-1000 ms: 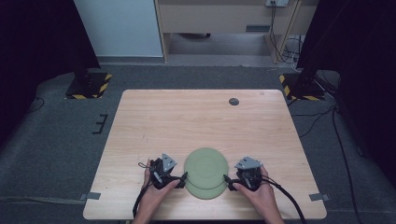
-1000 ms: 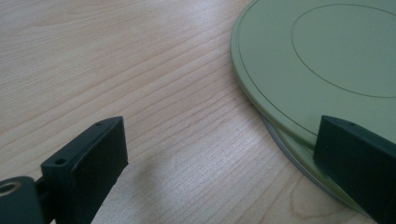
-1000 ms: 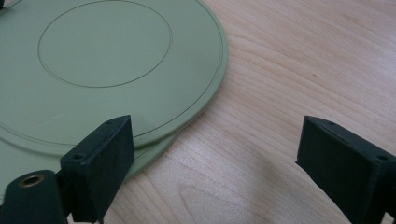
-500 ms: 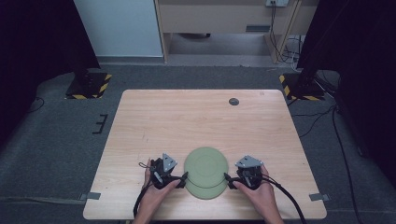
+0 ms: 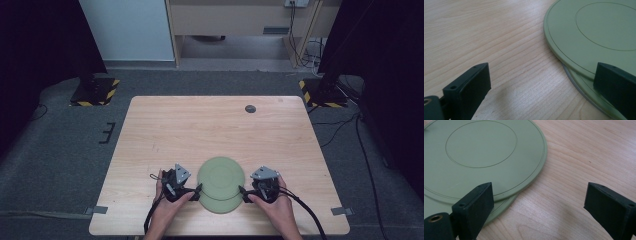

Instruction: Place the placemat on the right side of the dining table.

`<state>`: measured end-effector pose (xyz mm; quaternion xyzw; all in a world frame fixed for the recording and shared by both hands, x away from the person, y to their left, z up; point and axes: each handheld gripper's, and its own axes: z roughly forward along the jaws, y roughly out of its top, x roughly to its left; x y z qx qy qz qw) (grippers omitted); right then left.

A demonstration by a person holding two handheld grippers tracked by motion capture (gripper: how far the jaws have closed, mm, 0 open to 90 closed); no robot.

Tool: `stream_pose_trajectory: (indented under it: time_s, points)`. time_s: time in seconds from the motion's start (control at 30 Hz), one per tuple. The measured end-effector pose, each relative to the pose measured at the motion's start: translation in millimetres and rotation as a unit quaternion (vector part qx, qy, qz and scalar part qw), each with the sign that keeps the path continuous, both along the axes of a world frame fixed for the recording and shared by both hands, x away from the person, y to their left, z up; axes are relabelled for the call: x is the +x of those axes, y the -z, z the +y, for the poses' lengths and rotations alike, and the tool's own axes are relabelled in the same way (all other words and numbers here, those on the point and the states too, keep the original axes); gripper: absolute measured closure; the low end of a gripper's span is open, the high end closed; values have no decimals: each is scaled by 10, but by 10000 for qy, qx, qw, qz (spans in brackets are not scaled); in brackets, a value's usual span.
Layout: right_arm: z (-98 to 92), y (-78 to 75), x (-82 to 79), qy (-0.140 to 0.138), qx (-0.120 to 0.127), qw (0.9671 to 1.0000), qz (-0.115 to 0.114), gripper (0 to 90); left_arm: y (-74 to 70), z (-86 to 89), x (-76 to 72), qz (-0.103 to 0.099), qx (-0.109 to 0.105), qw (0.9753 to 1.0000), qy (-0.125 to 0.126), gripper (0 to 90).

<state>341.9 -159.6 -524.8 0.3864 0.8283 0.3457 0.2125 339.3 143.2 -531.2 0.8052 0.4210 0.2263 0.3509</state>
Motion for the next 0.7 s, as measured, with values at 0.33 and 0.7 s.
stream_pose_trajectory:
  time_s: [0.33, 0.7]
  points:
    - [7, -5, -15, -16, -35, 10000, 45, 112, -17, -11, -57, 51, -14, 10000, 73, 24]
    - [10, 1, 31, 56, -24, 10000, 73, 87, 6, -15, -15, -5, -66, 10000, -43, 29]
